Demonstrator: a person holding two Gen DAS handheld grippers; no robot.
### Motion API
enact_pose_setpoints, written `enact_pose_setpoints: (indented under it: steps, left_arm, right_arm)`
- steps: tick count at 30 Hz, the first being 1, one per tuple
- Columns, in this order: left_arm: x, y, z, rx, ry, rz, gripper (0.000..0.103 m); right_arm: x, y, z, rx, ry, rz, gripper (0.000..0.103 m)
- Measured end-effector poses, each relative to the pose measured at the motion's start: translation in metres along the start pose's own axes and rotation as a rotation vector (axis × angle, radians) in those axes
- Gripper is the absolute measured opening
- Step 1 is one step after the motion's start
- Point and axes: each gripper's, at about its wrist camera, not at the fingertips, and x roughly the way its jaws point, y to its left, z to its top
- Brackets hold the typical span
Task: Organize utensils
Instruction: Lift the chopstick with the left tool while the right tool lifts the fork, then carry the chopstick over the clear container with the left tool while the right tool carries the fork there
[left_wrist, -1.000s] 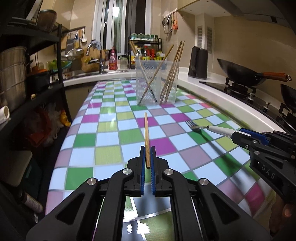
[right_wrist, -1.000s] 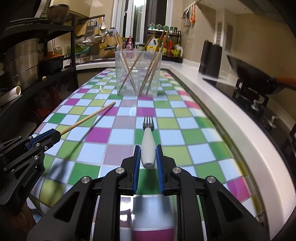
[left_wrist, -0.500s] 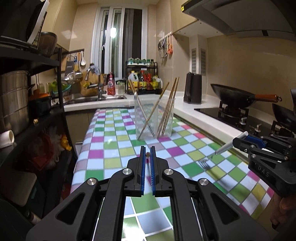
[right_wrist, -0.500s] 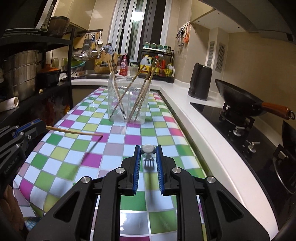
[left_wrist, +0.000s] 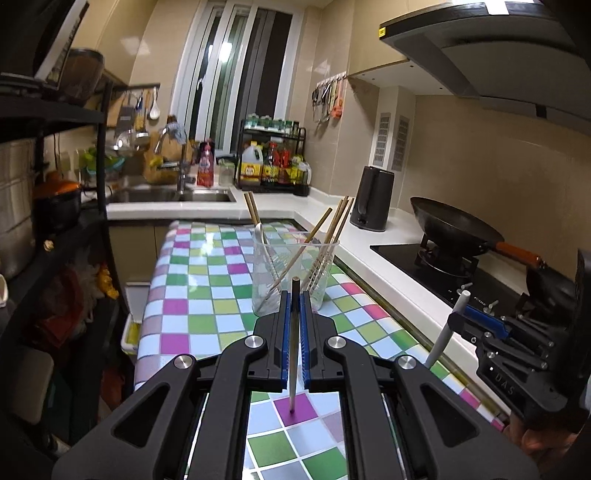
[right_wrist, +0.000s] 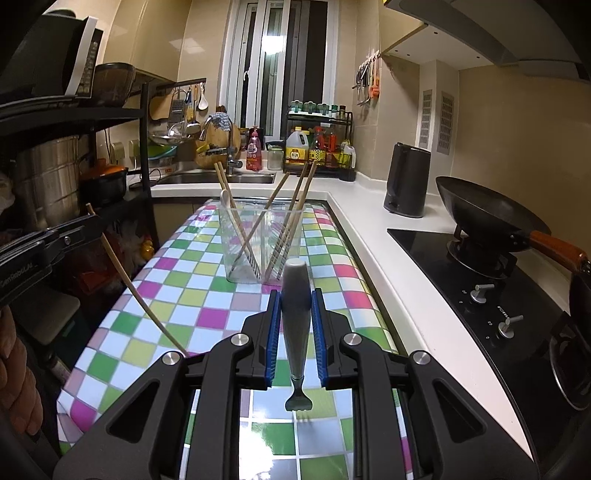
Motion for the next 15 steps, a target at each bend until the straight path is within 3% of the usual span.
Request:
enact_pose_setpoints:
  steps: [7, 15]
  left_arm:
    - [0.020, 0.008, 0.016, -0.041, 0.075, -0.014, 0.005]
    - [0.026, 0.003, 0.033, -0.027, 0.088, -0.020, 0.005]
  right_arm:
    - [0.010, 0.000, 0.012, 0.016, 0.003, 0.024, 0.017]
    - [0.021, -0.001, 0.030, 0.017, -0.007, 0.047, 0.017]
